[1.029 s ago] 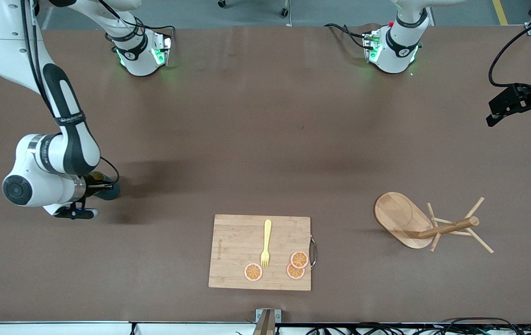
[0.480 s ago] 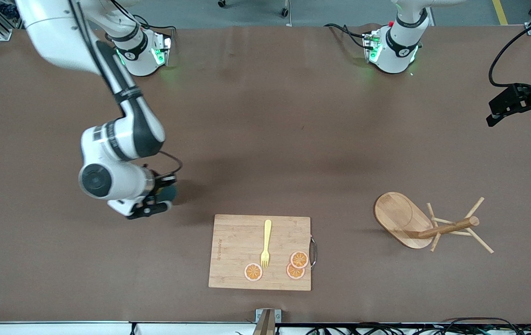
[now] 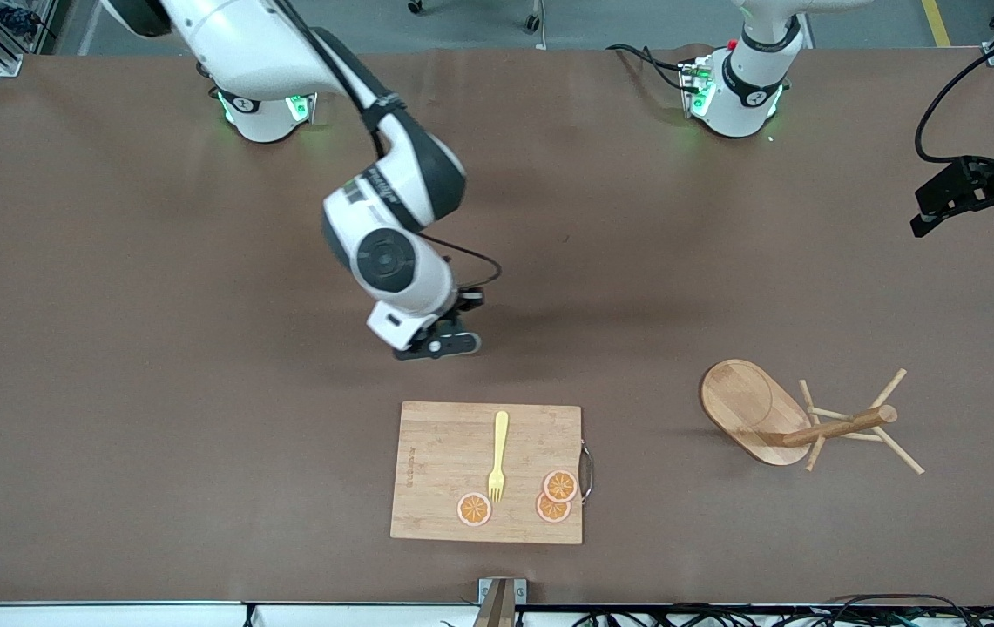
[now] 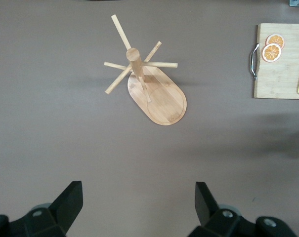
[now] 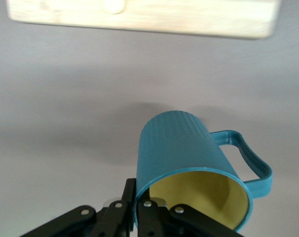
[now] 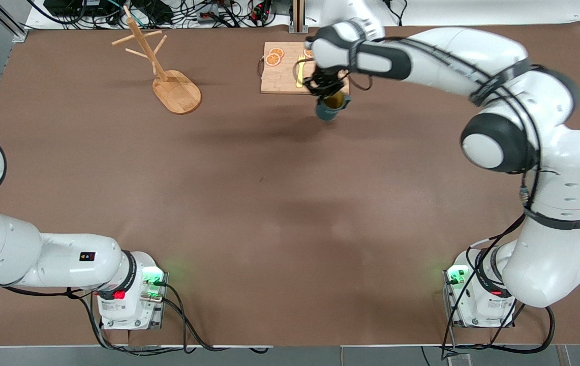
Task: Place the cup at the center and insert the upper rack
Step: 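Carry the teal mug with the right gripper to the table center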
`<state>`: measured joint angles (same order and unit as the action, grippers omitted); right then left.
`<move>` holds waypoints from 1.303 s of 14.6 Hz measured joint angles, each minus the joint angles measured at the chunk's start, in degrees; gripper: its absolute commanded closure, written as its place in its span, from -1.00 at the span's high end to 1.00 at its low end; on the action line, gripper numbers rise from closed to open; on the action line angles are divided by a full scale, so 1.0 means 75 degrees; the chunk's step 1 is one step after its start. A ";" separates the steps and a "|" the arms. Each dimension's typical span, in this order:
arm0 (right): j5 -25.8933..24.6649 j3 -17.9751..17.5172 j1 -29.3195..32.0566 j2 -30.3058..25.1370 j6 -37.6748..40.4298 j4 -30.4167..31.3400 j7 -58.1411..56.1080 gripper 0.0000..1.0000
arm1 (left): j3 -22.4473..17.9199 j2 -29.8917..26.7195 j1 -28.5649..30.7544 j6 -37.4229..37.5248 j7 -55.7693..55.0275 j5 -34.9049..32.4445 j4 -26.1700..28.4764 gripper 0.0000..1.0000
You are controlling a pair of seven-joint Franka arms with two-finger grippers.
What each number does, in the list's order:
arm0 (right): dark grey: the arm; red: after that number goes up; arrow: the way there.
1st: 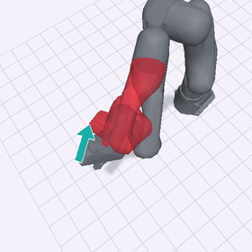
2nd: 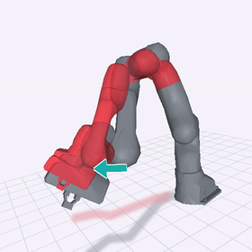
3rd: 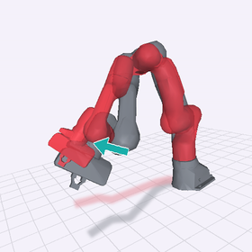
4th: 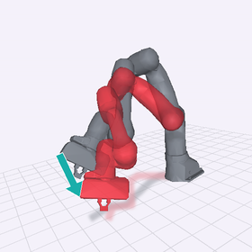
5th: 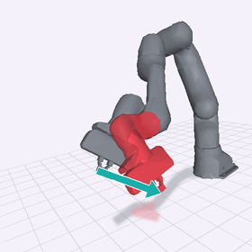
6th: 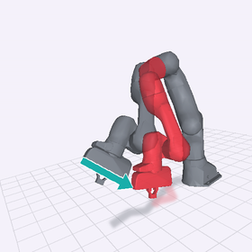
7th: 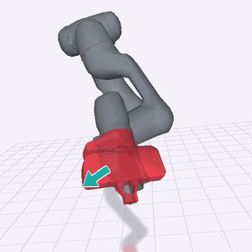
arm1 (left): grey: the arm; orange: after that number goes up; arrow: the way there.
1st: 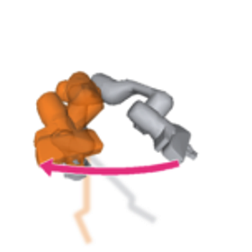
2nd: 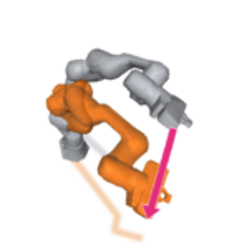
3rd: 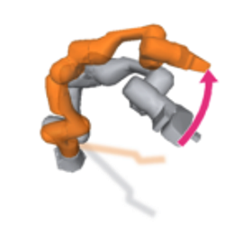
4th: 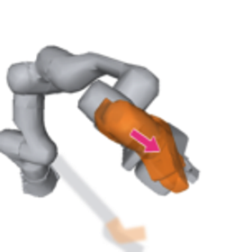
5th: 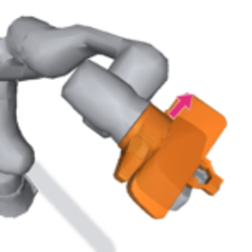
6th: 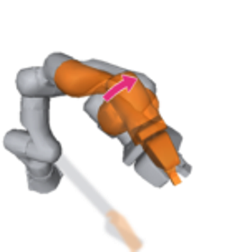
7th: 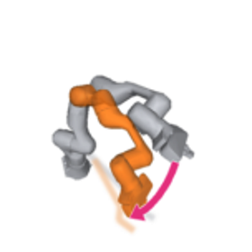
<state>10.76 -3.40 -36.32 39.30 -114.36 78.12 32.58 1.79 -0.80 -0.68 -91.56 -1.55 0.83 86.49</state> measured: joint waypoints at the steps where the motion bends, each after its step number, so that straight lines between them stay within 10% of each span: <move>1: 0.0067 0.0000 -0.0211 0.0179 -0.0259 -0.0125 0.0546 -0.99 | 0.0000 0.0000 0.0000 0.0000 0.0000 0.0000 0.0000 1.00; 11: 0.0424 0.0022 -0.1733 0.1254 -0.2052 -0.0690 0.4318 -0.95 | -0.0001 0.0000 0.0002 0.0000 0.0000 0.0000 0.0001 1.00; 13: 0.0430 0.0025 -0.1752 0.1332 -0.2078 -0.0821 0.4490 -0.41 | -0.0001 0.0000 0.0002 0.0000 0.0000 0.0000 0.0001 1.00; 15: 0.0441 0.0029 -0.1752 0.1406 -0.2221 -0.0900 0.4536 0.99 | -0.0001 0.0000 0.0002 0.0000 0.0000 0.0000 0.0001 1.00; 19: 0.0458 0.0034 -0.1752 0.1452 -0.2452 -0.0953 0.4647 1.00 | 0.0000 0.0000 0.0001 0.0000 0.0000 0.0000 0.0001 1.00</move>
<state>14.19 -3.14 -49.46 50.19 -132.75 70.98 67.44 1.79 -0.80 -0.67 -91.56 -1.55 0.83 86.49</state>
